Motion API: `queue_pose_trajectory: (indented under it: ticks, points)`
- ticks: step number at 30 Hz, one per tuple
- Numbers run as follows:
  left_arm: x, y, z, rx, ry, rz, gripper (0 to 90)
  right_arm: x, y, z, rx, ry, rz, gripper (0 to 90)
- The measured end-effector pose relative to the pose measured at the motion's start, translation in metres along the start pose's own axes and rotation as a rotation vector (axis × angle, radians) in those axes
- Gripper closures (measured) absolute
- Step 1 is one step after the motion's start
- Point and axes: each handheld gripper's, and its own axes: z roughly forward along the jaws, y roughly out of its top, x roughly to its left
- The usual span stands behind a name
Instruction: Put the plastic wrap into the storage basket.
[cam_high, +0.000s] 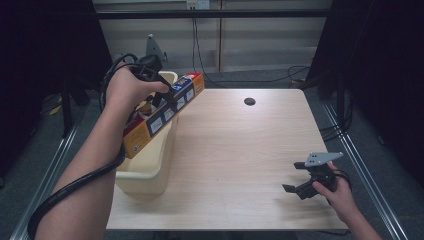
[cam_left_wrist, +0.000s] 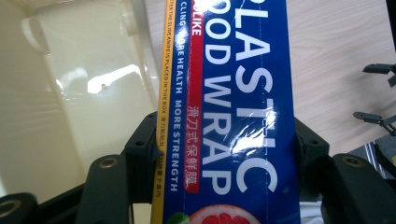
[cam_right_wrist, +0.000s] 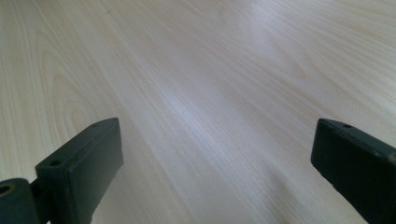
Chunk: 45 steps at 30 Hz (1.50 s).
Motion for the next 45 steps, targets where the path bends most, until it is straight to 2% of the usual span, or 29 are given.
queue_pose_trajectory:
  ticks: [2, 5, 13, 15, 23, 29, 31, 38, 44, 45]
  points:
    - [0.004, -0.001, -0.003, -0.007, 0.005, -0.005, 40.9, 0.000, 0.000, 0.000, 0.003, -0.005, -0.004, 2.1]
    - [0.010, -0.005, -0.008, -0.018, 0.013, -0.036, 40.9, 0.000, 0.000, 0.001, 0.008, -0.004, -0.004, 2.1]
    - [0.020, -0.011, -0.015, -0.029, 0.033, -0.066, 40.9, 0.001, -0.001, 0.001, 0.010, -0.005, -0.003, 2.2]
    - [0.023, -0.014, -0.018, -0.032, 0.052, -0.088, 40.9, 0.001, -0.001, 0.001, 0.010, -0.007, -0.005, 2.2]
    - [0.033, -0.021, -0.025, -0.048, 0.061, -0.129, 40.9, 0.000, -0.001, 0.000, 0.007, -0.002, 0.000, 2.2]
    - [0.042, -0.030, -0.030, -0.066, 0.081, -0.179, 40.8, 0.000, 0.002, 0.003, 0.002, 0.001, -0.002, 2.2]
    - [0.043, -0.031, -0.030, -0.065, 0.087, -0.182, 40.9, 0.000, 0.003, 0.004, 0.004, 0.006, -0.005, 2.2]
    - [0.049, -0.038, -0.027, -0.067, 0.127, -0.230, 40.8, 0.000, 0.007, 0.007, 0.000, 0.012, -0.014, 2.2]
    - [0.053, -0.042, -0.016, -0.057, 0.146, -0.260, 40.8, 0.000, 0.008, 0.008, 0.002, 0.019, -0.012, 2.2]
    - [0.054, -0.043, -0.012, -0.050, 0.145, -0.262, 40.8, 0.001, 0.008, 0.008, 0.000, 0.009, -0.017, 2.2]
